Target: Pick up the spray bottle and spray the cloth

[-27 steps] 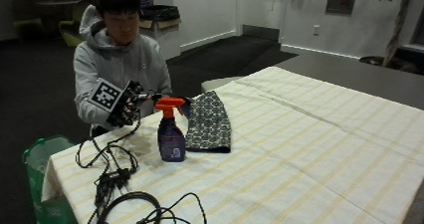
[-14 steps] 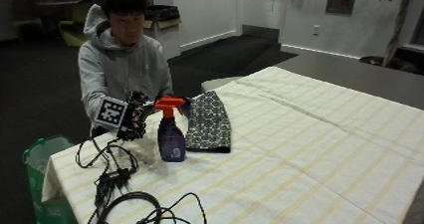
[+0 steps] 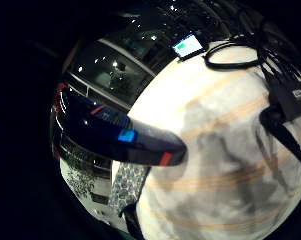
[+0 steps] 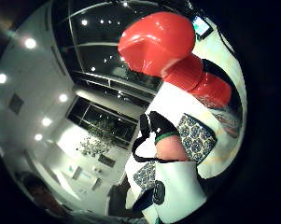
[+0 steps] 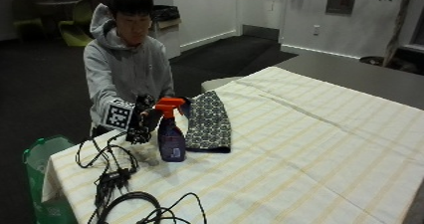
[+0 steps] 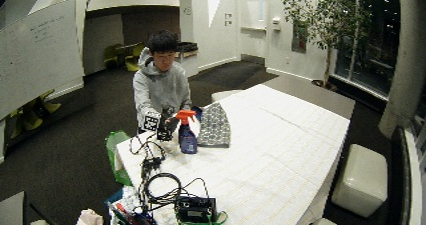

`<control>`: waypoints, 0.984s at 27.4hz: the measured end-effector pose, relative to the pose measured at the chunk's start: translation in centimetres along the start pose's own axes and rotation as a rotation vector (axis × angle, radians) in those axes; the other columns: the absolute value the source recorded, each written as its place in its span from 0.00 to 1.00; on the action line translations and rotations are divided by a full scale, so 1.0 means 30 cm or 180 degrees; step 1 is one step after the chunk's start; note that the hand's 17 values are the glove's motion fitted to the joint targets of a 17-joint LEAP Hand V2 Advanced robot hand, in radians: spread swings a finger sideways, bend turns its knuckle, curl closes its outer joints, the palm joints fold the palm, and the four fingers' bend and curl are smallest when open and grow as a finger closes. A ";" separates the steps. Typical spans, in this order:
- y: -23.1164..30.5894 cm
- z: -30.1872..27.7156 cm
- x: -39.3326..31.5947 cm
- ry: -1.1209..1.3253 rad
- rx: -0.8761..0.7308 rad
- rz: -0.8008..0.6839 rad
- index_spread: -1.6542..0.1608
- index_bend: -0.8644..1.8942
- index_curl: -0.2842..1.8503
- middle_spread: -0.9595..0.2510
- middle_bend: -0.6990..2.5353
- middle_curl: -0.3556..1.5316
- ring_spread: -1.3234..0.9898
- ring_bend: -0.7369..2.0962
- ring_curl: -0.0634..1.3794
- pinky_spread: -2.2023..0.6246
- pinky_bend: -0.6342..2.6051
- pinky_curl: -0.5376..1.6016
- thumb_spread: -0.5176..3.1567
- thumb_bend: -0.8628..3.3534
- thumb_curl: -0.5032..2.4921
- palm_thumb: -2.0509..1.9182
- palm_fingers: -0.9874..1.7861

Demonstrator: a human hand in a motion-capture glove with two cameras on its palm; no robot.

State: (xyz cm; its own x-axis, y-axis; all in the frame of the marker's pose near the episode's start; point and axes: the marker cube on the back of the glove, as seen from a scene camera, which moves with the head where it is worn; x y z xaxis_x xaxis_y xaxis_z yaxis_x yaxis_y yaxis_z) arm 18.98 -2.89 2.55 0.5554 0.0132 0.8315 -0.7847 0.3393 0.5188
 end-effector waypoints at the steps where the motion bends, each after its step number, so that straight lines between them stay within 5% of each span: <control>1: -0.003 0.006 -0.001 0.0013 0.0023 0.0043 0.78 0.35 0.20 0.85 0.33 0.37 0.60 0.43 0.24 0.86 0.35 0.41 0.40 0.20 0.29 0.69 0.39; 10: -0.025 0.039 0.021 -0.0014 -0.0052 -0.0102 0.79 0.35 0.21 0.84 0.28 0.35 0.59 0.50 0.28 0.86 0.36 0.41 0.39 0.20 0.30 0.70 0.48; 20: -0.120 0.102 0.009 0.0032 0.0526 0.0075 0.80 0.40 0.26 0.75 0.36 0.40 0.54 0.50 0.29 0.76 0.36 0.41 0.37 0.20 0.31 0.73 0.83; 27: -0.165 0.139 0.001 0.0231 0.0469 -0.0213 0.79 0.42 0.30 0.72 0.37 0.43 0.52 0.50 0.32 0.72 0.37 0.44 0.28 0.20 0.34 0.76 0.85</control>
State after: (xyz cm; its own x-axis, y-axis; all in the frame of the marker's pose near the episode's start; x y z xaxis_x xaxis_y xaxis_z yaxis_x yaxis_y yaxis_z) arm 21.73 -8.49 0.85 0.6220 0.0648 0.7803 -0.7742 0.2003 0.6005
